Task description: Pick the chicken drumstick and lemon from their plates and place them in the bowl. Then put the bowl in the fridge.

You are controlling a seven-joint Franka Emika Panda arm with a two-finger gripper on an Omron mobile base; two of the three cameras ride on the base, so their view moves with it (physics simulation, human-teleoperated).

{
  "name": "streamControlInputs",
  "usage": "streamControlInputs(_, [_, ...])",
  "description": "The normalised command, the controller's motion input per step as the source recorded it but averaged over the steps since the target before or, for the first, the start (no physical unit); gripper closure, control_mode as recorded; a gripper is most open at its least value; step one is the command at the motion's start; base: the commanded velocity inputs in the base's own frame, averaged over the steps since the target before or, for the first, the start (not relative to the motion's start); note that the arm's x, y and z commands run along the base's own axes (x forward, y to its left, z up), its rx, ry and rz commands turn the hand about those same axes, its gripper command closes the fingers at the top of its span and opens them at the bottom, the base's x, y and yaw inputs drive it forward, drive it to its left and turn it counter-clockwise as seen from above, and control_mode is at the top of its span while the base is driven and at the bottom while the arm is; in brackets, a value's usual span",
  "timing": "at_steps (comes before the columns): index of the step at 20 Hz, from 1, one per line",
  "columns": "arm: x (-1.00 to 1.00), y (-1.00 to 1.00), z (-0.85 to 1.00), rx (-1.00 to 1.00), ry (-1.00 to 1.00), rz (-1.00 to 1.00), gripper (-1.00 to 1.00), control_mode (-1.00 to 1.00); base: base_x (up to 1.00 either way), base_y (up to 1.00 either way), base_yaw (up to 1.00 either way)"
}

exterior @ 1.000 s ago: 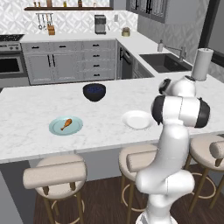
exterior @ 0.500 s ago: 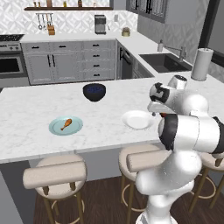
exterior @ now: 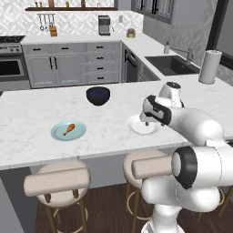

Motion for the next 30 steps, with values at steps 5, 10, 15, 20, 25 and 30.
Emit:
streamControlInputs(5, [-0.01,0.97,0.02,0.00,0.00,-0.01,-1.00,-1.00,0.00,0.00,0.00])
streamControlInputs(10, [0.01,1.00,0.03,0.02,0.00,-0.05,-1.00,-1.00,0.00,0.00,0.00])
streamControlInputs(15, [0.31,0.94,0.00,0.11,0.01,-0.03,-1.00,-1.00,0.00,0.00,0.00])
streamControlInputs(20, [0.59,0.98,0.04,0.10,0.02,0.00,-1.00,-1.00,0.00,0.00,0.00])
streamControlInputs(25, [0.51,0.90,0.07,-0.07,0.12,-0.04,-1.00,-1.00,0.00,0.00,0.00])
streamControlInputs(30, [0.42,0.44,0.00,0.00,0.15,-0.04,-1.00,-1.00,0.00,0.00,0.00])
